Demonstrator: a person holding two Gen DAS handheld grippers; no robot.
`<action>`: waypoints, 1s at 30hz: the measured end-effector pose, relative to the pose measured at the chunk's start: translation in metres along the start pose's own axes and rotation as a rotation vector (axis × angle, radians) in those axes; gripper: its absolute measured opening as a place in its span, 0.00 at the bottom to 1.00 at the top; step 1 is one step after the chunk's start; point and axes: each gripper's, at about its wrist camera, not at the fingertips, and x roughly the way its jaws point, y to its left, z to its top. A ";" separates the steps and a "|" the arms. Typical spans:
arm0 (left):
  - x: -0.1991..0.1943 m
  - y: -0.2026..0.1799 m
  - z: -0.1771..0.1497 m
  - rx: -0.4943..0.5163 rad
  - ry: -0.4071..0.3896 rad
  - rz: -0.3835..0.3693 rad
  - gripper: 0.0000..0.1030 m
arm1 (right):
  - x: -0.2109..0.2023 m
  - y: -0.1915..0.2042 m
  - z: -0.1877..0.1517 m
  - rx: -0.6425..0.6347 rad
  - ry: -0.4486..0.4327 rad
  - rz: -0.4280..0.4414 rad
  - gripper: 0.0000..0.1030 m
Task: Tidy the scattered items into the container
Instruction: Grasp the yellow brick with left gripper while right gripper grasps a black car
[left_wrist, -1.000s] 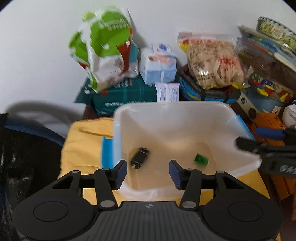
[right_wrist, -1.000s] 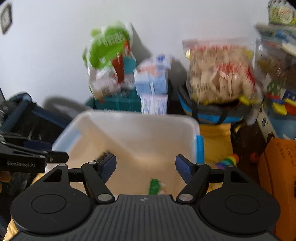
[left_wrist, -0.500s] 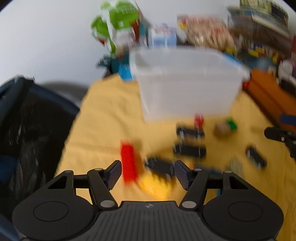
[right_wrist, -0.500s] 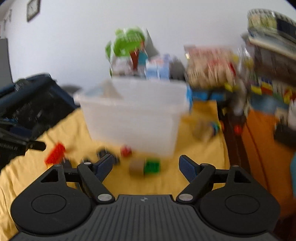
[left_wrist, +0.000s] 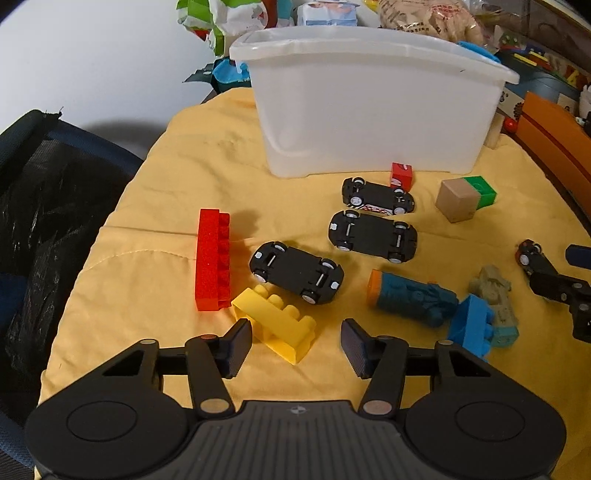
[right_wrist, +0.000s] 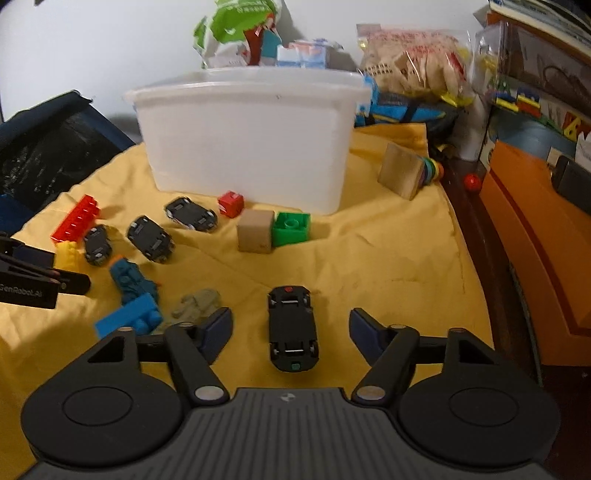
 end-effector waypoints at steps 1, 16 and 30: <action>0.002 0.000 0.000 0.002 0.002 0.005 0.57 | 0.003 -0.001 0.000 0.004 0.003 0.003 0.65; 0.004 -0.004 0.003 0.016 -0.008 -0.027 0.29 | 0.010 0.001 -0.004 -0.007 0.036 0.051 0.32; -0.041 0.006 0.019 0.032 -0.090 -0.066 0.29 | -0.019 0.002 0.012 0.038 -0.042 0.080 0.32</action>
